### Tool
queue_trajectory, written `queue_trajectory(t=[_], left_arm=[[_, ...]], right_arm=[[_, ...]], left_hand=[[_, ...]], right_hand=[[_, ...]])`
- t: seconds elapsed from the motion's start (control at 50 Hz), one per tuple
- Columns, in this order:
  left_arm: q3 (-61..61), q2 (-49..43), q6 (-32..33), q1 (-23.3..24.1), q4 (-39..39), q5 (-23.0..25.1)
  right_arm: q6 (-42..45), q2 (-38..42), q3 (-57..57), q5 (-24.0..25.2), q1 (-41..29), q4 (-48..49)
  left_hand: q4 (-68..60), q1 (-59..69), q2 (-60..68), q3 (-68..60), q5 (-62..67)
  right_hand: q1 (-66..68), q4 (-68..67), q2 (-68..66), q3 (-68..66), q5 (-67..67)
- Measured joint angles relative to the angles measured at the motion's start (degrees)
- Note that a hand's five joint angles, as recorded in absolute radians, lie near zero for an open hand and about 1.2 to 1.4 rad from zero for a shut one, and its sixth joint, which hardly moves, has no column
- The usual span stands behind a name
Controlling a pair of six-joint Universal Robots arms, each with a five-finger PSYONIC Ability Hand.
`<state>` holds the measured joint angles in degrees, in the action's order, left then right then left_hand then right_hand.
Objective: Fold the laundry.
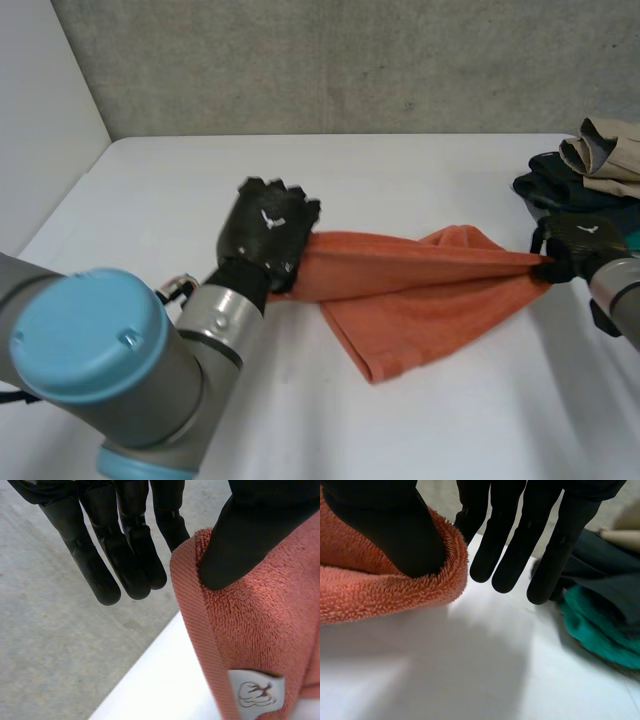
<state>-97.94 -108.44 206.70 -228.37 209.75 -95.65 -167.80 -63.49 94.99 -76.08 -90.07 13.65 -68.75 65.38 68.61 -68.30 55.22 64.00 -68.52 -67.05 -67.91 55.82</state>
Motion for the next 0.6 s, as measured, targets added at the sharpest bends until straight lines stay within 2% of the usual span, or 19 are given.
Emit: queue_trajectory(t=[0.1, 0.26, 0.28, 0.32, 0.34, 0.36, 0.38, 0.4, 0.5, 0.6], left_arm=[[-0.9, -1.9, -0.3, 2.8, 0.0, -1.4], [-1.6, -4.2, -2.1, 5.9, -0.4, -2.0], [-1.8, -4.3, -2.8, 6.8, -0.8, -2.0], [-2.0, -4.2, -3.6, 8.0, -1.6, -1.8], [-2.1, -4.0, -4.0, 8.7, -2.4, -1.8], [-2.2, -3.7, -4.3, 9.3, -3.0, -1.7], [-2.3, -3.5, -4.5, 9.6, -3.5, -1.7], [-2.4, -2.7, -4.7, 10.2, -4.8, -1.6], [-2.7, 1.8, -5.1, 10.9, -9.4, -1.6], [-3.2, 7.0, -5.1, 8.3, -11.9, -1.9]], right_arm=[[0.2, 0.3, -0.2, 1.4, 2.9, -0.3], [0.6, 0.7, -0.3, 2.0, 3.4, -1.9], [0.9, 0.7, -0.3, 2.1, 3.4, -2.0], [1.3, 0.7, -0.3, 2.3, 3.4, -2.0], [1.7, 0.7, -0.3, 2.4, 3.3, -1.9], [2.2, 0.7, -0.3, 2.5, 3.3, -1.8], [2.4, 0.7, -0.3, 2.6, 3.3, -1.8], [3.3, 0.8, -0.2, 2.8, 3.2, -1.6], [7.4, 1.1, -0.1, 3.9, 3.2, -1.0], [11.8, 1.2, 0.0, 4.4, 3.2, -0.9]], left_hand=[[0.0, 0.0, 0.0, 0.0, 0.0], [0.3, 0.0, -0.3, 0.3, 0.1], [18.8, -19.3, -19.8, 19.4, -16.5], [34.9, -37.3, -35.6, 33.9, -32.3], [46.8, -49.0, -46.1, 45.4, -43.6], [51.0, -52.2, -50.2, 49.7, -47.4], [51.0, -52.2, -50.2, 49.7, -47.4], [56.8, -54.4, -56.1, 55.8, -52.4], [57.1, -54.4, -56.6, 56.0, -52.4], [57.1, -54.4, -56.6, 56.0, -52.4]], right_hand=[[0.0, 0.0, 0.0, 0.0, 0.0], [0.0, 0.0, 0.0, 0.0, 0.3], [0.0, 0.0, 0.0, 0.0, 0.5], [0.0, 0.0, 0.0, 0.0, 0.5], [0.0, 0.0, 0.0, 0.0, 0.5], [0.0, 0.0, 0.0, 0.0, 0.5], [0.0, 0.0, 0.0, 0.0, 0.5], [0.0, 0.0, 0.0, 0.0, 0.5], [0.0, 0.0, 0.0, 0.0, 0.5], [0.0, 0.0, 0.0, 0.0, 0.5]])
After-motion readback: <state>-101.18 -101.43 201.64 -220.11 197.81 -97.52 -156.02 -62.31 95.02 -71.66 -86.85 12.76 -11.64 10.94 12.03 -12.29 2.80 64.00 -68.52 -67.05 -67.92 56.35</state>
